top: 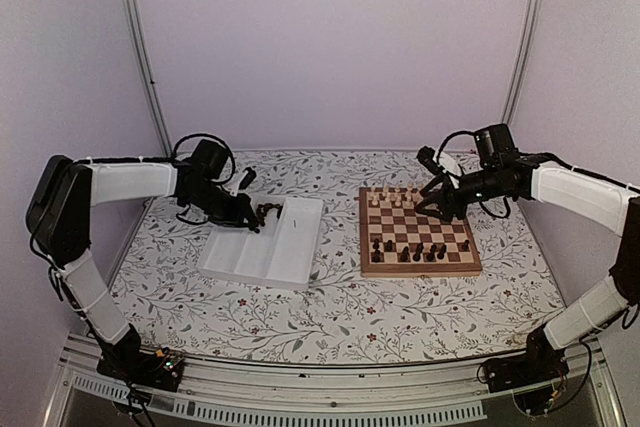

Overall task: Set up the chess pieces on the board
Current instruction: Pick up the chess piece from the storage box, then place the chess piece on the chessboard.

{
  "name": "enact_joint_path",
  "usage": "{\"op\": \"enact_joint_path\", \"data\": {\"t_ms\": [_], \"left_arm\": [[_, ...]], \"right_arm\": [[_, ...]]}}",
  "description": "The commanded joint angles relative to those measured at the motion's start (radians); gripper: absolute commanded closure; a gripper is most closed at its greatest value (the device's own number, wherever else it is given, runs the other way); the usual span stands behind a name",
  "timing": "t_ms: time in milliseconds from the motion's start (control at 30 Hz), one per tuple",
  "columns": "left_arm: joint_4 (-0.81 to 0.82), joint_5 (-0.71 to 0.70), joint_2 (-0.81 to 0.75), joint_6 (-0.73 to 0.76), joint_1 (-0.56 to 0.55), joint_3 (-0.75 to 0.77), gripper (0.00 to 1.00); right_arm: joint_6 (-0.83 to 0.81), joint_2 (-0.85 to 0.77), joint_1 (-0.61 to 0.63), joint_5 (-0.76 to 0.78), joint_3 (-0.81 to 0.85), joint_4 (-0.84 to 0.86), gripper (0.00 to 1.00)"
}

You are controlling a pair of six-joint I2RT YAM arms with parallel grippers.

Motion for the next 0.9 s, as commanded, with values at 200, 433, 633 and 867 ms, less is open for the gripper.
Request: {"op": "enact_joint_path", "data": {"t_ms": [200, 433, 633, 867], "left_arm": [[0.509, 0.214, -0.106, -0.328, 0.013, -0.116, 0.90], [0.693, 0.275, -0.104, -0.463, 0.007, -0.164, 0.89], [0.753, 0.284, -0.104, -0.517, -0.009, -0.182, 0.88], [0.816, 0.296, -0.090, -0.562, -0.034, -0.188, 0.88]], "right_arm": [[0.259, 0.197, 0.232, 0.068, 0.264, 0.212, 0.52], [0.364, 0.398, 0.374, 0.121, 0.469, 0.253, 0.52], [0.387, 0.539, 0.444, 0.151, 0.624, 0.243, 0.48], [0.422, 0.656, 0.477, 0.158, 0.761, 0.217, 0.51]]}}
